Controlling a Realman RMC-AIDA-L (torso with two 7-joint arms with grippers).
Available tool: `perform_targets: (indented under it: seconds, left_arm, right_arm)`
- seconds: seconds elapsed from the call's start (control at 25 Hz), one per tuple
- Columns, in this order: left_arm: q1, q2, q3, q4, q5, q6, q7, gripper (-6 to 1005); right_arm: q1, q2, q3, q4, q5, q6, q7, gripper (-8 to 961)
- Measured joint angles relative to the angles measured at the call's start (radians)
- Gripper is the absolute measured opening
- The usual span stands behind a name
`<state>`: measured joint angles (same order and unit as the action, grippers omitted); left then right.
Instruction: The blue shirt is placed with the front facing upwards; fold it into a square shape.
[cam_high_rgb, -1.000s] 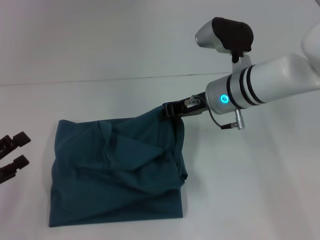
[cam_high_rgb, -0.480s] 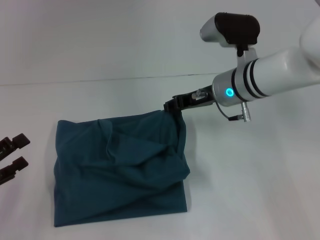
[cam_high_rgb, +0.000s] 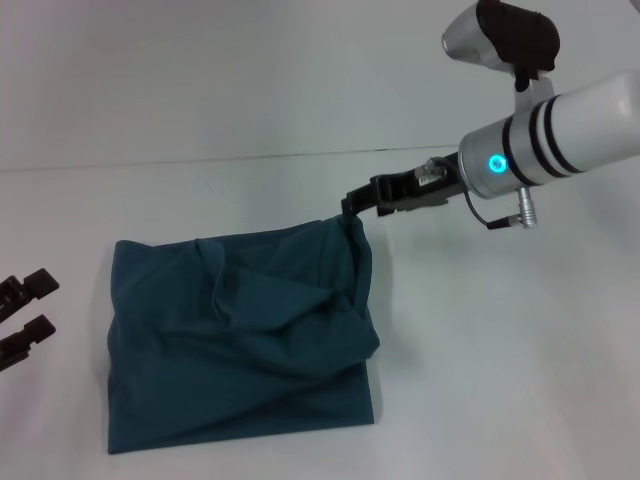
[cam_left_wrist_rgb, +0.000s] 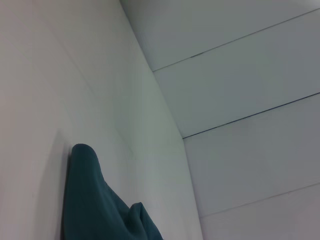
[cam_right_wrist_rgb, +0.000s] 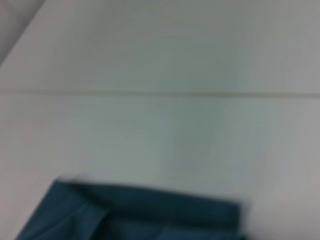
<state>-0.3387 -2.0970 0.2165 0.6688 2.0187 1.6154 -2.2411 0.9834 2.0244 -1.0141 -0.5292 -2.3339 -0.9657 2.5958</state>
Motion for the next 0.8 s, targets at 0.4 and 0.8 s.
perform_targets:
  seconds: [0.4, 0.8]
  left_arm:
    - [-0.002, 0.000, -0.006, 0.000, 0.000, -0.001, 0.000, 937]
    - [-0.002, 0.000, -0.006, 0.000, -0.006, -0.002, -0.001, 937]
  right_arm:
    - [-0.052, -0.006, 0.043, -0.055, 0.173, -0.419, -0.062, 592]
    - [-0.028, 0.020, 0.031, -0.022, 0.168, -0.458, -0.052, 583]
